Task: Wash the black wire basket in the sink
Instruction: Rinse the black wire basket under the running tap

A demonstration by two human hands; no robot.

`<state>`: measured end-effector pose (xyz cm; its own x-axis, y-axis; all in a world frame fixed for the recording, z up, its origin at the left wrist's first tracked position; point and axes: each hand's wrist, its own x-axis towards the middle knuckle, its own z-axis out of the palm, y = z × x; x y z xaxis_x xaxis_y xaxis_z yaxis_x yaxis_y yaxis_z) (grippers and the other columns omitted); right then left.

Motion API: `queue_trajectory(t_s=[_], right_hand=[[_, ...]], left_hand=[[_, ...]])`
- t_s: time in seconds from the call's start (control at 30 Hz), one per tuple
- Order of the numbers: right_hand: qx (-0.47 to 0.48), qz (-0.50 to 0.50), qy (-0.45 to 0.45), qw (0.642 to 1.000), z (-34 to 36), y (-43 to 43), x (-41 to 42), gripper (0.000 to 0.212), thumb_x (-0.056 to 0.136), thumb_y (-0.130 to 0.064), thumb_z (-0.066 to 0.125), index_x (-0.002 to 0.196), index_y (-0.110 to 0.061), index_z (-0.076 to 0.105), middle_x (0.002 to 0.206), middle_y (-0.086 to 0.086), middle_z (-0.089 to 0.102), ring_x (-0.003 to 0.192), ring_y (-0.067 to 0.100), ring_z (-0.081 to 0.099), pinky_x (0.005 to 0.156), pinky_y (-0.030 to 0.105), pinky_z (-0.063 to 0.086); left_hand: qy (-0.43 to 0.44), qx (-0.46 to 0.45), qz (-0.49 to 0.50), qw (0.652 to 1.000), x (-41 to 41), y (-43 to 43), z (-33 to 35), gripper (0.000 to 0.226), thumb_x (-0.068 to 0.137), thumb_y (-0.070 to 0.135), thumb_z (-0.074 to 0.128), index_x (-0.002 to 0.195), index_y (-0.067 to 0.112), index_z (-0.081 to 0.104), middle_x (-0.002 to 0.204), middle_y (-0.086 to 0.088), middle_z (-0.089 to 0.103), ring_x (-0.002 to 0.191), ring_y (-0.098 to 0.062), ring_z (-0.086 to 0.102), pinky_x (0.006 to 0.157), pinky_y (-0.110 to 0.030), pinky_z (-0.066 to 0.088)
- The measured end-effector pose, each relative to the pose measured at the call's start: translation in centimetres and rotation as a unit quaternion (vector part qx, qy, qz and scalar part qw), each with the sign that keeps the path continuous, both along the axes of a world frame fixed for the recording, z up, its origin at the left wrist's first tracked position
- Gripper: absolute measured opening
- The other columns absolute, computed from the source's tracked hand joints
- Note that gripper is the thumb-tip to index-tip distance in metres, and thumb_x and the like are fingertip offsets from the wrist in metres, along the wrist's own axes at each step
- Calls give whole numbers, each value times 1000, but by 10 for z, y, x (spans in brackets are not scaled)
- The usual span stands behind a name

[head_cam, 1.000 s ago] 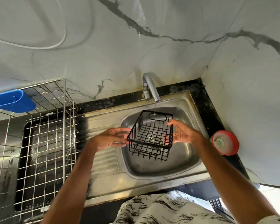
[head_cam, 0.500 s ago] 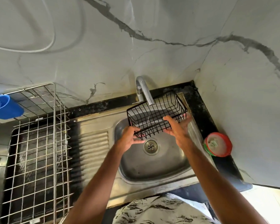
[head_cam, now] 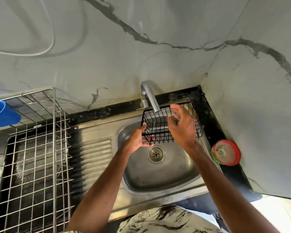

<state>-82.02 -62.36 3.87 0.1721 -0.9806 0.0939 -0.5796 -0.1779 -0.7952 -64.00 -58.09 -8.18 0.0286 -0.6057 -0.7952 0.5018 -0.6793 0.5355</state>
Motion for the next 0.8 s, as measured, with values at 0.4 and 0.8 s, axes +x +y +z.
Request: queue_trajectory(t_s=[0.4,0.8], right_hand=[[419,-17,-11,908,-57,-44,89,70,107,-45,37,157,-4,10,161,21,19,136,30,42,108,44,43],[330,218,41,918,-44,-36,59,33,100,-38,56,95,-8,68,79,8,63,70,20,59,74,38,52]], left_hand=[[19,-101,-104,989,-22,5,7,62,105,59,44,148,14,49,138,-25,61,124,-40,64,91,-50,59],[-55,-121,-153,979,19,3,9,61,99,62,48,150,29,46,156,-17,45,139,-38,50,96,-54,57]])
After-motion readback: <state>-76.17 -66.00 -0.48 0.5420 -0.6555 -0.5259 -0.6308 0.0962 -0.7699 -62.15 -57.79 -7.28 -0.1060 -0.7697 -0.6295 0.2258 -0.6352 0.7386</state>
